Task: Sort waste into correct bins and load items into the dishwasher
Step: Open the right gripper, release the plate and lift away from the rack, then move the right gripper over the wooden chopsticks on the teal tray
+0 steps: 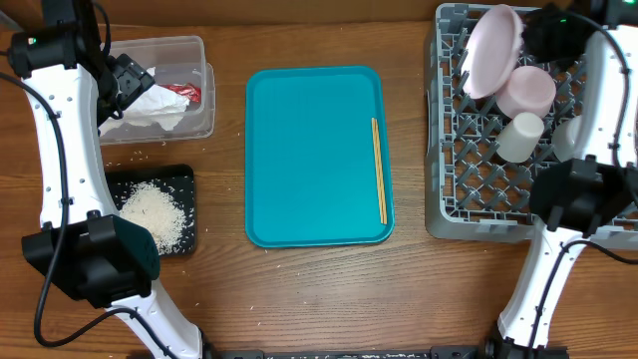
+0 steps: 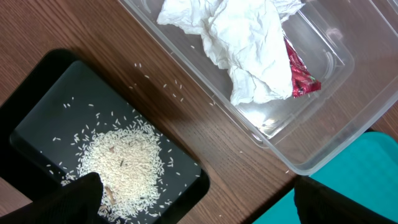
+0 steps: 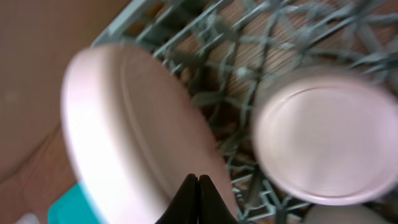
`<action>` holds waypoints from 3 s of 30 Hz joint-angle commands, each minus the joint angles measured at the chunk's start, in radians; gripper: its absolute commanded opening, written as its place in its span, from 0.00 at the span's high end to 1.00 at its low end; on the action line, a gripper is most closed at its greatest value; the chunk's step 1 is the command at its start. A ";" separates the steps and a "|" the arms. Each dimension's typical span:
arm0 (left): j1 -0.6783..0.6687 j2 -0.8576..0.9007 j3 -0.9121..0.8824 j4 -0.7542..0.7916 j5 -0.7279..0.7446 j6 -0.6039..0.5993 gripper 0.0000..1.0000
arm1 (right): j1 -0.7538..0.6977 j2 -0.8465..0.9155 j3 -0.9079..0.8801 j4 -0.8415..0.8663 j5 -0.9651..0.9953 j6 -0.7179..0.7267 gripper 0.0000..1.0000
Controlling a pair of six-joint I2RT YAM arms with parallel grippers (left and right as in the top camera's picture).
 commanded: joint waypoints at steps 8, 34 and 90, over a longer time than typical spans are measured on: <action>-0.002 -0.026 0.018 0.000 0.005 -0.002 0.00 | 0.034 -0.034 0.001 -0.008 -0.076 -0.067 0.96; -0.002 -0.026 0.018 0.000 0.005 -0.002 0.00 | 0.225 -0.154 -0.033 -0.011 0.151 -0.225 0.54; -0.002 -0.026 0.018 0.000 0.005 -0.002 0.00 | 0.661 -0.239 -0.867 0.166 0.209 -0.251 0.43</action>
